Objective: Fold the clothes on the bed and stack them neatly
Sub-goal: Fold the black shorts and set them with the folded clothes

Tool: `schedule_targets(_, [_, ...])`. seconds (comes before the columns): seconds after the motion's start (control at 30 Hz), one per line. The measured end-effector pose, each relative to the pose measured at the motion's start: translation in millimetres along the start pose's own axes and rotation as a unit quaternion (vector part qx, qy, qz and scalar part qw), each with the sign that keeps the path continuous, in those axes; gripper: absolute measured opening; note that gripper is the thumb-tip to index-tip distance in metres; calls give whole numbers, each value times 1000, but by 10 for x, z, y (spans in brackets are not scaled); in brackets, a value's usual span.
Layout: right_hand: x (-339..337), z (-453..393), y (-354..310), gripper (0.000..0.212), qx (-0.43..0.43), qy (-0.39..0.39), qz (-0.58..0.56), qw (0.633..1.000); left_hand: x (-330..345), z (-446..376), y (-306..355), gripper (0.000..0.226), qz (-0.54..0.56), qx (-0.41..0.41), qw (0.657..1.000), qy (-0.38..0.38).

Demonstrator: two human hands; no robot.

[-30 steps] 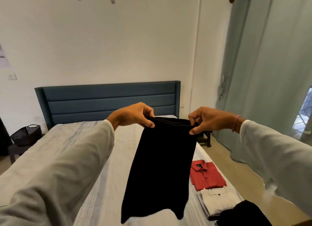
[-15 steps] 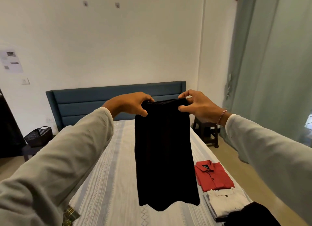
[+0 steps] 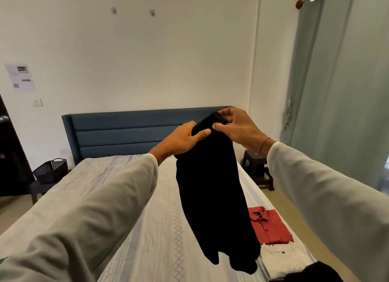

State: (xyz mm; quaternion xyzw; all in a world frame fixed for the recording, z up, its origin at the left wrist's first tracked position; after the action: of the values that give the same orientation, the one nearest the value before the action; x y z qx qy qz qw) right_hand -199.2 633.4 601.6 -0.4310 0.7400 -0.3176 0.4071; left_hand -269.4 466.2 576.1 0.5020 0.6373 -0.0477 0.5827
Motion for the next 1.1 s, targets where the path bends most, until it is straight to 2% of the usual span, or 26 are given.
schedule_targets(0.1, [-88,62,47,48,-2,-24,-12,1000,-41,-24,57,33,-64,32,996,56])
schedule_targets(0.23, [-45,227,219,39,16,-37,-50,998,-159,-111,195,54,-189,86,975,75])
schedule_targets(0.33, [85,340,472,50,50,-28,-67,996,-184,-155,251,46,-277,112,951,74])
schedule_targets(0.4, [204,452,729,62,87,-50,-82,992,-193,-148,289,43,-322,121,936,73])
schedule_targets(0.43, [282,530,875,60,105,-69,-85,988,-203,-147,298,42,-334,121,932,67])
schedule_targets(0.5, [446,702,1199,50,140,-105,-76,982,-250,-135,332,39,-336,122,933,48])
schedule_targets(0.6, [744,963,1637,48,190,-159,-73,966,-345,-85,418,35,-318,128,939,23])
schedule_targets(0.8, [1286,1199,1854,51,199,-262,-51,943,-619,57,465,36,-312,120,942,22])
schedule_targets(0.9, [1431,1239,1955,57,178,-250,3,952,-790,163,453,38,-297,107,949,25])
schedule_targets(1.0, [1534,1273,2057,43,148,-214,63,964,-982,303,420,38,-301,95,948,41])
schedule_targets(1.1, [1581,1320,2112,38,154,-198,27,968,-1165,434,319,41,-313,75,946,52])
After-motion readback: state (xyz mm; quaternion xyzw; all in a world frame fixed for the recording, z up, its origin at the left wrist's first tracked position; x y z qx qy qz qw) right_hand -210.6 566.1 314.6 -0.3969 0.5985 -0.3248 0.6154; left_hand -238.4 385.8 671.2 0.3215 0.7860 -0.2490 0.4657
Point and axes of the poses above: each hand's wrist, its own z-axis away from the middle knuckle, its own x-axis out of the palm, y = z × x, the point moved 5 cm from there along -z, towards the middle knuckle, and after that the axes turned 7 degrees about -z, right-handed, at the moved point
